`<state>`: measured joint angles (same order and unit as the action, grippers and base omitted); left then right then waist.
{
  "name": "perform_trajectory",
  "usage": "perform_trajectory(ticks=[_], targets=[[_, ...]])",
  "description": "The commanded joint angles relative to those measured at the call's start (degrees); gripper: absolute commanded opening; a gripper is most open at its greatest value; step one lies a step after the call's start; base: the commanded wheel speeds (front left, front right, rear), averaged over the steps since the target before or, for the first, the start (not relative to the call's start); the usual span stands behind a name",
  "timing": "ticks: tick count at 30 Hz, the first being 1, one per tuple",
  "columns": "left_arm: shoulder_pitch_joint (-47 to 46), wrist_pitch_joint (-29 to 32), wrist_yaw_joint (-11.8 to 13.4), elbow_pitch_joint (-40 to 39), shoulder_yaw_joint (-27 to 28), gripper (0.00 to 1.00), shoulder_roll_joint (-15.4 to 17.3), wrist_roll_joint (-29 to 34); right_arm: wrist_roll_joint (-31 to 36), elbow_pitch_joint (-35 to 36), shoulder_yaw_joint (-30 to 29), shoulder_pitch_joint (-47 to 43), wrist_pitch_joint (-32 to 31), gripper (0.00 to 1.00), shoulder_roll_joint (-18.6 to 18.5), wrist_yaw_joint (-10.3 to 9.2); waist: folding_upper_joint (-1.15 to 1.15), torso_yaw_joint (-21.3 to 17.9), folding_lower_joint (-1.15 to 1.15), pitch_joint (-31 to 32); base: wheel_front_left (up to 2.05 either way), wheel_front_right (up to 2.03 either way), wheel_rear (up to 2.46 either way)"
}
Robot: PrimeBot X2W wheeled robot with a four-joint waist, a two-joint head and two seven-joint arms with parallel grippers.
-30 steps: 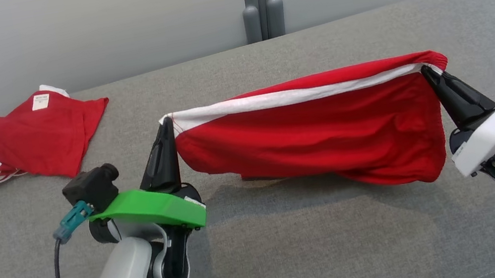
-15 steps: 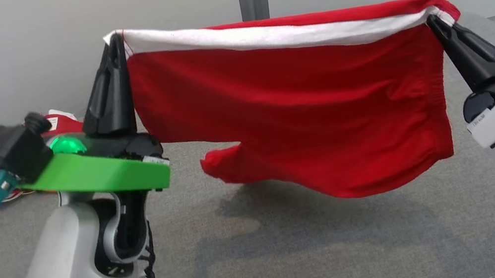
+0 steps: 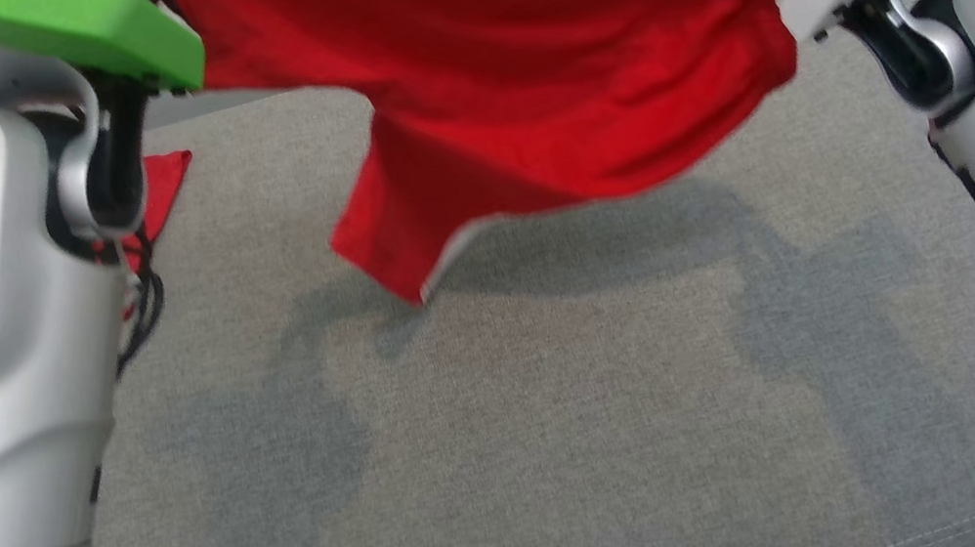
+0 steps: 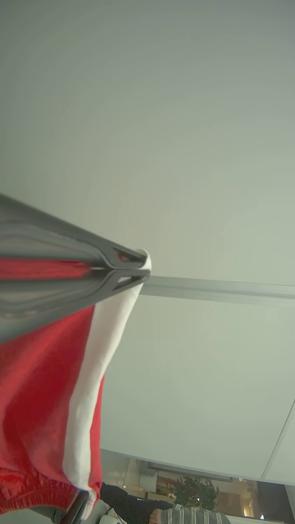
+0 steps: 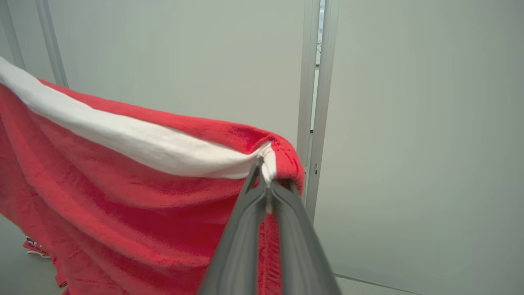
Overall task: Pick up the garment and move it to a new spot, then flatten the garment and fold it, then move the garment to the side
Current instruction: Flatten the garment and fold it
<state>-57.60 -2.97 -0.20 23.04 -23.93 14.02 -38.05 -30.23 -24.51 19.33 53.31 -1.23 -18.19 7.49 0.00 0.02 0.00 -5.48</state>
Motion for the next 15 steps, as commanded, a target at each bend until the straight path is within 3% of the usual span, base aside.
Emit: perform_trajectory(ticks=[1, 5, 8, 12, 15], targets=[[-5.5, -1.9, -0.3, 3.2, 0.3, 0.0, -0.2, 1.8, 2.7, -4.6, 0.7, 5.3, 3.7, 0.0, 1.0, 0.01, 0.0, 0.7, 0.0, -5.9, 0.0, 0.0, 0.0], [-14.0, -7.5, -0.3, 8.5, 0.8, 0.0, -1.6, 4.3, 8.2, -13.9, -0.4, 14.2, 12.5, 0.0, 2.8, 0.0, 0.0, 1.3, 0.0, -10.0, 0.0, 0.0, 0.0], [-17.0, -10.2, -1.0, 11.2, 1.3, 0.0, -3.1, 4.3, 11.7, -18.6, -0.9, 18.2, 15.6, 0.0, 3.8, 0.01, 0.0, 2.1, 0.0, -13.7, 0.0, 0.0, 0.0], [-15.6, -11.7, -2.6, 12.5, 1.2, 0.0, -4.6, 4.5, 12.6, -20.3, 0.0, 17.9, 16.4, 0.0, 4.7, 0.01, 0.0, 2.8, 0.0, -17.1, 0.0, 0.0, 0.0], [-10.9, -12.3, -4.0, 12.3, 2.3, 0.0, -5.9, 3.7, 12.3, -17.3, 1.5, 13.7, 16.4, 0.0, 3.9, 0.0, 0.0, 3.3, 0.0, -19.4, 0.0, 0.0, 0.0]])
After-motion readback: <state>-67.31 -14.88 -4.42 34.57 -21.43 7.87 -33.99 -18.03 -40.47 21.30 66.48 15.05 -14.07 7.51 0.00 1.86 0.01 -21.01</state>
